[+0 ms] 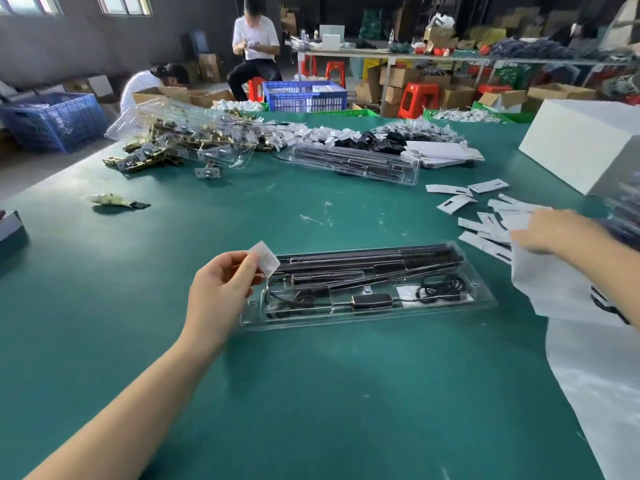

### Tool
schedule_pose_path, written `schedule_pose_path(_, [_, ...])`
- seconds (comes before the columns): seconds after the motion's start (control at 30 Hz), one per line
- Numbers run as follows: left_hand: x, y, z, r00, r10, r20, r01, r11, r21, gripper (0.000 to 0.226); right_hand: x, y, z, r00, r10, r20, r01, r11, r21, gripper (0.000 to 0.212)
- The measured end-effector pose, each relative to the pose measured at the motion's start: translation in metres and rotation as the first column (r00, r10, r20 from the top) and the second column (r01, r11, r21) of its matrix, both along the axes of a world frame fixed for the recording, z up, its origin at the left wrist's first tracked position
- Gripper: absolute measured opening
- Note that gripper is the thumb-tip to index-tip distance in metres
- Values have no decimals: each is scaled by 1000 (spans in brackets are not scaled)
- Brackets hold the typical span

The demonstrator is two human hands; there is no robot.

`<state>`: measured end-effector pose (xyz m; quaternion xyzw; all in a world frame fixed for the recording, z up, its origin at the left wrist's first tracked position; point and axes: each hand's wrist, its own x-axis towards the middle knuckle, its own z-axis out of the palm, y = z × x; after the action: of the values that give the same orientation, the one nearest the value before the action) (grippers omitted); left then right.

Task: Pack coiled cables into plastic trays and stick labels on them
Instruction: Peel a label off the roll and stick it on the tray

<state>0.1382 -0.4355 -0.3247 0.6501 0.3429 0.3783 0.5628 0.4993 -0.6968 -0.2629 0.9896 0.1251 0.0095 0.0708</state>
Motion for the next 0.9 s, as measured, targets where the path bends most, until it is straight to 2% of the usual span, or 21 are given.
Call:
schedule_pose_path(0.07, [-1,0,-2,1000,10,17,-11,1000,22,11,-16,14,-28,958,60,-281,-86,993,-81,55])
schedule_pose_path(0.1, [-1,-2,-3,999,17,33,-18,999,39,10,-24,14,-43,941,98,-324,-126,990,-66,54])
schedule_pose_path(0.17, [1,-5,-2,998,17,67,-23,996,90,7,-35,7,-62,964,156,-217,-157,988,10,45])
schedule_pose_path(0.23, [3,-9,-1,995,8,101,-25,986,166,4,-46,-4,-63,994,108,5,-108,988,107,39])
schedule_pose_path(0.27, [3,-11,0,994,3,112,-28,975,218,3,-54,-6,-58,984,105,142,-133,971,199,38])
schedule_pose_path(0.3, [4,-13,3,992,-4,123,-31,959,283,7,-67,-2,-49,949,145,280,-230,925,301,36])
schedule_pose_path(0.33, [6,-15,6,991,-14,130,-36,928,371,13,-85,6,-40,906,203,372,-361,828,428,33])
schedule_pose_path(0.37, [7,-17,10,990,-21,139,-50,872,487,17,-109,17,-29,881,277,383,-459,691,558,27])
schedule_pose_path(0.4, [8,-20,14,988,-31,149,-68,787,613,17,-136,30,-20,872,372,319,-482,539,691,23])
schedule_pose_path(0.43, [10,-21,18,987,-47,153,-82,677,731,12,-166,45,-12,859,472,200,-413,404,816,23])
schedule_pose_path(0.5, [11,-23,23,990,-43,133,-104,407,908,8,-218,71,-6,784,619,-53,-114,227,967,33])
schedule_pose_path(0.57, [11,-22,26,993,-17,114,-111,143,983,9,-247,90,-9,762,622,-181,117,142,983,33])
schedule_pose_path(0.63, [10,-23,28,993,-19,116,-116,-7,993,7,-259,99,-15,791,565,-234,237,70,969,25])
schedule_pose_path(0.7, [9,-24,29,992,-20,127,-128,-76,989,7,-263,102,-22,794,536,-285,330,12,944,19])
schedule_pose_path(0.8, [10,-25,29,992,-4,124,-123,-121,985,9,-273,104,-30,792,521,-317,403,-57,913,15])
schedule_pose_path(0.87, [12,-26,27,996,41,78,-75,-74,994,8,-275,108,-32,820,484,-305,419,-146,896,12])
schedule_pose_path(0.9, [13,-28,25,996,75,42,-43,11,999,7,-274,109,-32,848,457,-267,376,-165,912,11])
